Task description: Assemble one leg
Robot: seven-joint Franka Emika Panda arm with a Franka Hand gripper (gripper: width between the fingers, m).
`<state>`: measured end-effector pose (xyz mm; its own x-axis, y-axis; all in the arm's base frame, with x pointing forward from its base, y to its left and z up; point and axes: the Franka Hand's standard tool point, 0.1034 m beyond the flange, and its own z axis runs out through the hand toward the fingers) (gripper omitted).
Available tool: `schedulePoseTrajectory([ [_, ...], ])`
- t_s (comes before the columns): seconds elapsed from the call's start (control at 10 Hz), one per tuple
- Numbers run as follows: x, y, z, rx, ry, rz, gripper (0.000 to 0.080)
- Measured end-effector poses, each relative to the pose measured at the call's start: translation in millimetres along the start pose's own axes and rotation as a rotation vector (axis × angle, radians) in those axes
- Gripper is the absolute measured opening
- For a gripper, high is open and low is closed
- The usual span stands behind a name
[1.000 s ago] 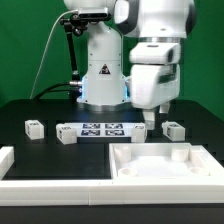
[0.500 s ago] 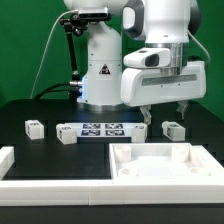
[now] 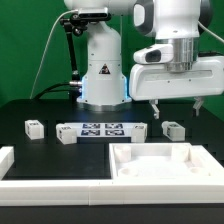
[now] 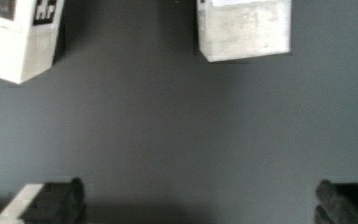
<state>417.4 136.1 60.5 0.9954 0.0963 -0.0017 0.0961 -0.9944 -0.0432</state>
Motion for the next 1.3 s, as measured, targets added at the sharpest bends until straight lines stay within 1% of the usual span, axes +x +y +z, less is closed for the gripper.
schedulePoseTrajectory([
  [0.1,0.2,-1.2,5.0,0.002,0.007,-0.002,0.0649],
  [0.2,-6.7,-5.7,9.2,0.001,-0.018,-0.021,0.0649],
  [0.3,-14.8,-4.3,9.2,-0.008,-0.112,-0.058,0.0649],
  [0.5,-19.8,1.0,9.7,-0.007,-0.303,-0.112,0.0649],
  [0.6,-21.0,0.7,12.5,-0.007,-0.353,-0.110,0.0649],
  [0.7,-27.7,0.6,11.4,-0.012,-0.458,-0.112,0.0649],
  [0.8,-26.1,-0.6,12.0,-0.013,-0.542,-0.110,0.0649],
  [0.9,-24.4,-1.6,13.7,-0.012,-0.588,-0.110,0.0649],
  [1.0,-31.4,-4.0,12.0,-0.025,-0.699,-0.099,0.0649],
  [1.1,-30.7,-10.9,15.6,-0.033,-0.776,-0.098,0.0649],
  [1.2,-33.9,-12.0,23.9,-0.037,-0.813,-0.096,0.0649],
  [1.3,-39.6,-12.9,27.9,-0.048,-0.887,-0.084,0.0649],
])
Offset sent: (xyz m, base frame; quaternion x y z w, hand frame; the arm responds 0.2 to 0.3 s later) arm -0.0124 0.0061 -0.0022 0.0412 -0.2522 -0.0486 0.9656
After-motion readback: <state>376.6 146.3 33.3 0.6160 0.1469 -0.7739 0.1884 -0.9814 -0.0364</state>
